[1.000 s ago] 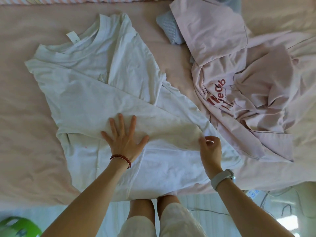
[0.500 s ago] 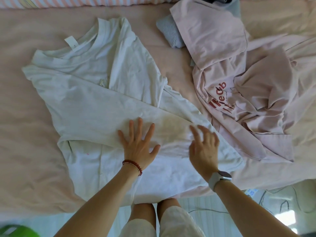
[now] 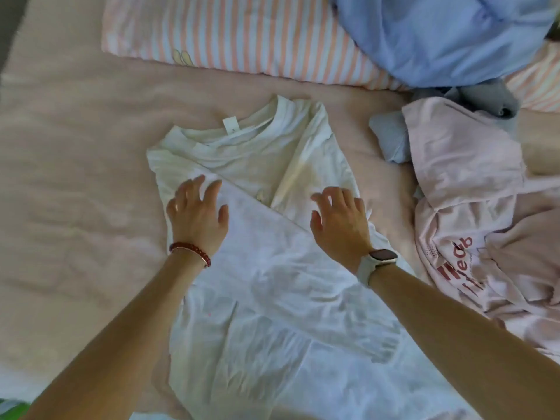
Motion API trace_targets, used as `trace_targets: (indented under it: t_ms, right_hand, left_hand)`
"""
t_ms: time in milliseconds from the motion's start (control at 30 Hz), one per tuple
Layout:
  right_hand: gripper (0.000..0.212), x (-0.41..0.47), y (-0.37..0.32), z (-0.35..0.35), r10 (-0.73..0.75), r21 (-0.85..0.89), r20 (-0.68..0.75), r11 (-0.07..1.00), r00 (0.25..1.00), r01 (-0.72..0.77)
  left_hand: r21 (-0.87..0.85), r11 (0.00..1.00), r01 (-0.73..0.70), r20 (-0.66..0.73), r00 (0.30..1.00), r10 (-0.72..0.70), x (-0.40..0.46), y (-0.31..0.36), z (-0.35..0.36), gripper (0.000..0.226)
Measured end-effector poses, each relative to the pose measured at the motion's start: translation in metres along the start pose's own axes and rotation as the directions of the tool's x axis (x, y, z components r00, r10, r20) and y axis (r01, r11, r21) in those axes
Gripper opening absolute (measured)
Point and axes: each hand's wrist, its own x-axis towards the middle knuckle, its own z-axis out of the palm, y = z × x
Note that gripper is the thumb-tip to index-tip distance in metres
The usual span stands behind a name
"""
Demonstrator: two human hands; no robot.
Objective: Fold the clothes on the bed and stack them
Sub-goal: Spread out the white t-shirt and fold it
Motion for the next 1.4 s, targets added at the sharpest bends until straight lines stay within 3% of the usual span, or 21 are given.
trace_targets:
  t_ms: [167,300,333,400,500,567,633,733,833,933,1033,1167,1300,1400]
  right_hand:
    - [0.065,0.088,0.017,0.020,-0.045,-0.273,0.331,0.951,0.943,0.142]
    - [0.077,0.134,0.030,0.029,0.020,-0.312,0.545,0.933,0.838,0.180]
    - [0.076,0.141,0.031,0.029,0.014,-0.318,0.543,0.929,0.839,0.190]
    - [0.063,0.153,0.029,0.025,-0.052,-0.329,0.409,0.923,0.911,0.201]
    - [0.054,0.174,0.025,0.019,-0.108,-0.219,0.180,0.965,0.978,0.147]
    - [0.062,0.191,0.021,0.017,-0.021,-0.102,0.230,0.994,0.973,0.046]
    - [0.064,0.206,0.015,0.016,0.067,-0.050,0.343,0.997,0.937,-0.053]
    - [0.045,0.222,0.008,0.011,0.076,-0.065,0.375,0.996,0.924,-0.055]
    - [0.022,0.224,0.008,0.003,-0.008,0.024,0.291,1.000,0.957,0.001]
    - [0.027,0.205,0.016,-0.007,-0.142,-0.002,0.079,0.990,0.987,0.143]
    - [0.024,0.170,0.026,-0.016,-0.289,-0.055,-0.026,0.956,0.957,0.287]
    - [0.022,0.108,0.034,-0.031,-0.385,-0.023,-0.141,0.922,0.912,0.386]
    - [0.051,0.038,0.051,-0.040,-0.536,-0.021,-0.113,0.843,0.837,0.537]
    - [0.036,-0.018,0.064,-0.048,-0.582,-0.016,-0.056,0.813,0.811,0.582]
  left_hand:
    - [0.125,0.976,0.181,0.141,0.970,-0.198,0.073,-0.062,-0.004,0.092]
    - [0.135,0.960,0.247,0.249,0.929,-0.274,0.099,-0.078,0.005,0.119]
    - [0.128,0.964,0.233,0.256,0.931,-0.259,0.103,-0.080,0.007,0.122]
    - [0.090,0.973,0.211,0.260,0.938,-0.227,0.114,-0.084,0.005,0.121]
    - [-0.146,0.947,0.287,0.289,0.928,-0.237,0.131,-0.096,-0.007,0.099]
    - [-0.449,0.822,0.350,0.311,0.924,-0.224,0.139,-0.101,-0.018,0.058]
    - [-0.582,0.737,0.344,0.296,0.933,-0.202,0.146,-0.101,-0.024,0.025]
    - [-0.522,0.816,0.249,0.228,0.962,-0.148,0.154,-0.091,-0.026,0.023]
    - [-0.448,0.875,0.183,0.094,0.983,-0.158,0.151,-0.081,-0.029,0.025]
    - [-0.321,0.942,0.095,-0.045,0.992,-0.115,0.134,-0.076,-0.031,0.027]
    - [-0.271,0.962,0.009,-0.193,0.979,-0.064,0.099,-0.066,-0.036,0.026]
    - [-0.220,0.971,-0.097,-0.232,0.972,0.044,0.027,-0.052,-0.036,0.020]
    - [-0.185,0.957,-0.221,-0.252,0.952,0.171,-0.051,-0.041,-0.039,0.018]
    - [-0.147,0.932,-0.331,-0.224,0.929,0.294,-0.108,-0.035,-0.036,0.019]
